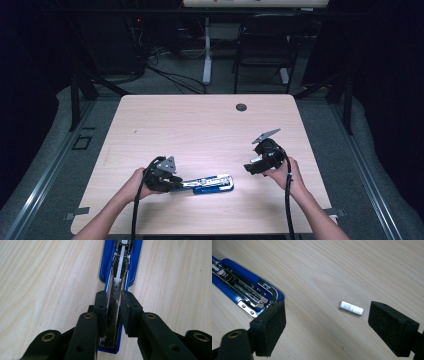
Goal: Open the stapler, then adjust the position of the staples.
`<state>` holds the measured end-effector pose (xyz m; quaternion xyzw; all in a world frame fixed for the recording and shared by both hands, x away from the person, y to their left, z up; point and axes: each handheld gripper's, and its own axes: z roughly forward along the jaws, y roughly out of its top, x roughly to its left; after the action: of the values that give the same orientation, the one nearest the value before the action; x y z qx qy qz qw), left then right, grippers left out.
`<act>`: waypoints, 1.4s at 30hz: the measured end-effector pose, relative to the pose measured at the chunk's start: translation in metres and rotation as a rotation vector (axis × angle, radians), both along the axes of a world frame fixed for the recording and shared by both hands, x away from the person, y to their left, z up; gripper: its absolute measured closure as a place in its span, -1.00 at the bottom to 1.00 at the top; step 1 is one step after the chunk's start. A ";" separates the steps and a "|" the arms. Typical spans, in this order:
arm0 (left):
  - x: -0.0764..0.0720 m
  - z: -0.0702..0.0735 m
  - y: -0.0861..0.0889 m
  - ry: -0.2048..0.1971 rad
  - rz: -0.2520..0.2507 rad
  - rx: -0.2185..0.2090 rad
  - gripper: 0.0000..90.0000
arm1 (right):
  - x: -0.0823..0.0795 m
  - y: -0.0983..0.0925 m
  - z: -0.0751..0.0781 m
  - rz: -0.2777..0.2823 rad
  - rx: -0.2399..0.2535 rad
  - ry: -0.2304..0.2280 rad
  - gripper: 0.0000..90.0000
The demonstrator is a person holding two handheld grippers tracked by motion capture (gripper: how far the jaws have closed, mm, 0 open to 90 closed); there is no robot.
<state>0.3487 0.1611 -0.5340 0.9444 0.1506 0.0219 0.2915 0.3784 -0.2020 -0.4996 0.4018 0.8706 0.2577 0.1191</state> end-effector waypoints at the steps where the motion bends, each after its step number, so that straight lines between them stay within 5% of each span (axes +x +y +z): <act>1: 0.000 0.000 0.000 -0.002 0.001 -0.001 0.69 | 0.001 -0.001 0.000 -0.009 0.012 0.006 -0.70; 22: 0.000 0.000 -0.002 -0.008 -0.007 0.007 0.69 | 0.013 -0.017 0.001 -0.096 0.029 0.065 -0.78; 28: 0.000 0.000 -0.002 -0.005 -0.008 0.004 0.69 | 0.025 -0.022 -0.004 -0.120 0.015 0.142 -0.83; 32: 0.000 0.000 -0.003 -0.006 -0.009 0.004 0.69 | 0.028 -0.017 -0.006 -0.159 0.052 0.123 -0.76; 33: 0.000 0.000 -0.003 -0.005 -0.008 0.005 0.69 | 0.030 -0.018 -0.005 -0.135 0.021 0.133 -0.75; 42: 0.000 0.000 -0.003 -0.010 -0.006 0.008 0.69 | 0.043 -0.009 -0.014 -0.184 0.014 0.122 -0.67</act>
<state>0.3491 0.1582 -0.5337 0.9459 0.1464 0.0261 0.2884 0.4209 -0.2113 -0.5138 0.4959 0.8339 0.2267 0.0861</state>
